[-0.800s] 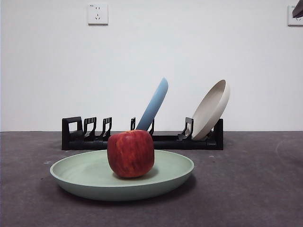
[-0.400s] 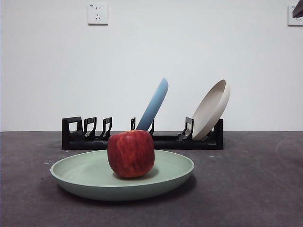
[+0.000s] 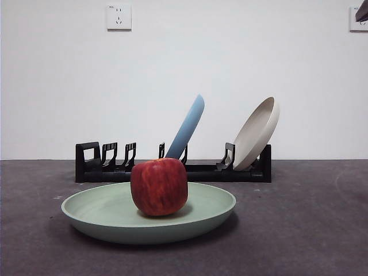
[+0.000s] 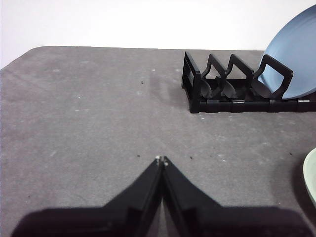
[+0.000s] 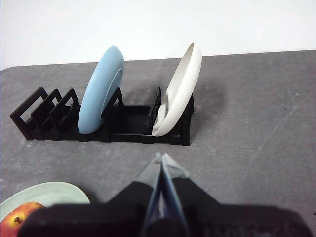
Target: Take the green plate from the plate rack,put the plate on the table,take the apple from the table,put the apple in the plate
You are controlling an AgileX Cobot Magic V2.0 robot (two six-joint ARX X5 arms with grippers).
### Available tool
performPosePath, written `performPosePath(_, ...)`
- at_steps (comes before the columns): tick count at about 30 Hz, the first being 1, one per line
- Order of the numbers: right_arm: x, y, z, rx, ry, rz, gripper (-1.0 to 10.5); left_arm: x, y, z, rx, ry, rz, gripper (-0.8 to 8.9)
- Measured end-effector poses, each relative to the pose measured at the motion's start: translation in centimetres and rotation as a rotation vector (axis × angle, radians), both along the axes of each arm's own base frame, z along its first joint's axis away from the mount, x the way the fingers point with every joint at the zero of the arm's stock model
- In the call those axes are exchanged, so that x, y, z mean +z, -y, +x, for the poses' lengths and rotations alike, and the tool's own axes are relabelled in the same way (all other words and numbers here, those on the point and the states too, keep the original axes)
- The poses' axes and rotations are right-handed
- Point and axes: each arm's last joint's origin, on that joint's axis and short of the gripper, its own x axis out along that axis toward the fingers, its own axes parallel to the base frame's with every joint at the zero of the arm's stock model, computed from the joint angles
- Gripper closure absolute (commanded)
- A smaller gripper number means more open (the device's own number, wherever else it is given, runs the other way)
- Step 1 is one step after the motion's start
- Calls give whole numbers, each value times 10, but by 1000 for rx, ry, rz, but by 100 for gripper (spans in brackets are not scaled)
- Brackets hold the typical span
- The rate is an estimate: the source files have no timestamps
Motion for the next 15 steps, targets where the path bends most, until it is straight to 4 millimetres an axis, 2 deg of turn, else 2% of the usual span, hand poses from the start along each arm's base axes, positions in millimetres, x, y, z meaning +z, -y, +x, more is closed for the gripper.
performPosePath(4,-1,2,-2,-8,-9,-23,958,0,0,0,0,0,0,815)
performPosePath(11,4,25,-14,-102,72,-72,958,0,0,0,0,0,0,815)
performPosePath(15,-9,35,-21,-108,129,-69,958,0,0,0,0,0,0,815)
